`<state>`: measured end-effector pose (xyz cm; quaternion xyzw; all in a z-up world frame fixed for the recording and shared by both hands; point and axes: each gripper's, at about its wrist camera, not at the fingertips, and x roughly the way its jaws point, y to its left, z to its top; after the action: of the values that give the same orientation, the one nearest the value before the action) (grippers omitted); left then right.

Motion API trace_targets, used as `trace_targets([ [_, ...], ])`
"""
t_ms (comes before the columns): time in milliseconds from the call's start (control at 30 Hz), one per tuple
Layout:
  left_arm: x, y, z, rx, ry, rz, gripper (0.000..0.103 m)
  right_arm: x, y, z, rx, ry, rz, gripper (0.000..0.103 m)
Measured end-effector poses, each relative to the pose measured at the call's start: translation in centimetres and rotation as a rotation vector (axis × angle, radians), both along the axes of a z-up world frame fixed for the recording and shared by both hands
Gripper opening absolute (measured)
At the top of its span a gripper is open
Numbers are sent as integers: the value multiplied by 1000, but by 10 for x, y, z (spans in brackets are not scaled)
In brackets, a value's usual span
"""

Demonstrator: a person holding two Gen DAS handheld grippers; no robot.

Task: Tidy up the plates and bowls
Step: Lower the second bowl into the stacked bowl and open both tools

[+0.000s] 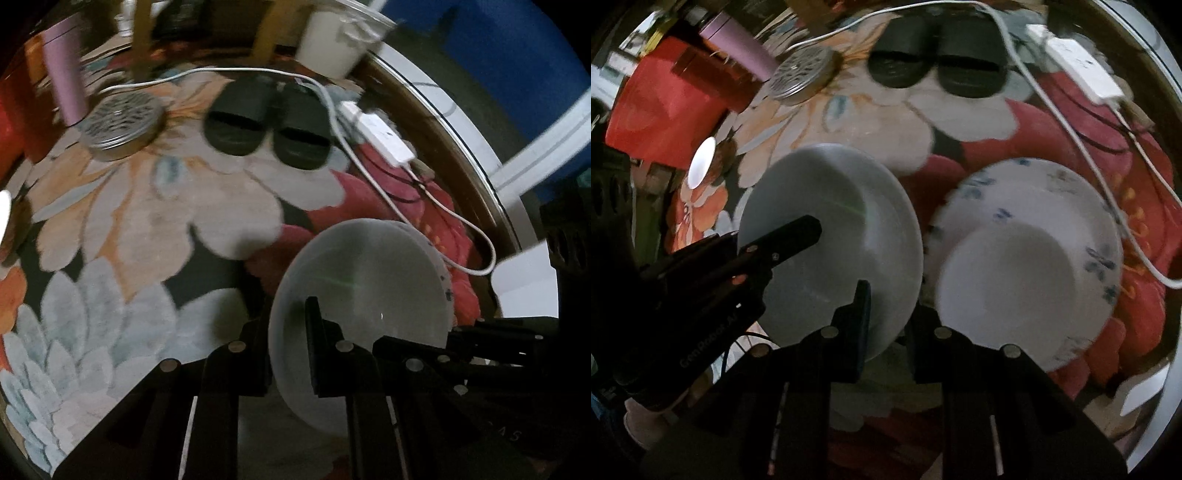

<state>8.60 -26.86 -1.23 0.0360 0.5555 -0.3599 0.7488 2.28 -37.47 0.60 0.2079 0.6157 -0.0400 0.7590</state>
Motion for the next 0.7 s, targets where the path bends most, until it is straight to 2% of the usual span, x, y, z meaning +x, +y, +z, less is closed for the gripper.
trace_targets([
  [333, -36, -59, -22, 40, 35, -125, 13, -41, -48, -14, -8, 72, -94, 18],
  [500, -42, -70, -32, 62, 43, -137, 13, -51, -59, -27, 15, 113, -126, 18],
  [700, -41, -76, -35, 73, 51, -141, 15, -50, -67, -34, 34, 120, -141, 17],
])
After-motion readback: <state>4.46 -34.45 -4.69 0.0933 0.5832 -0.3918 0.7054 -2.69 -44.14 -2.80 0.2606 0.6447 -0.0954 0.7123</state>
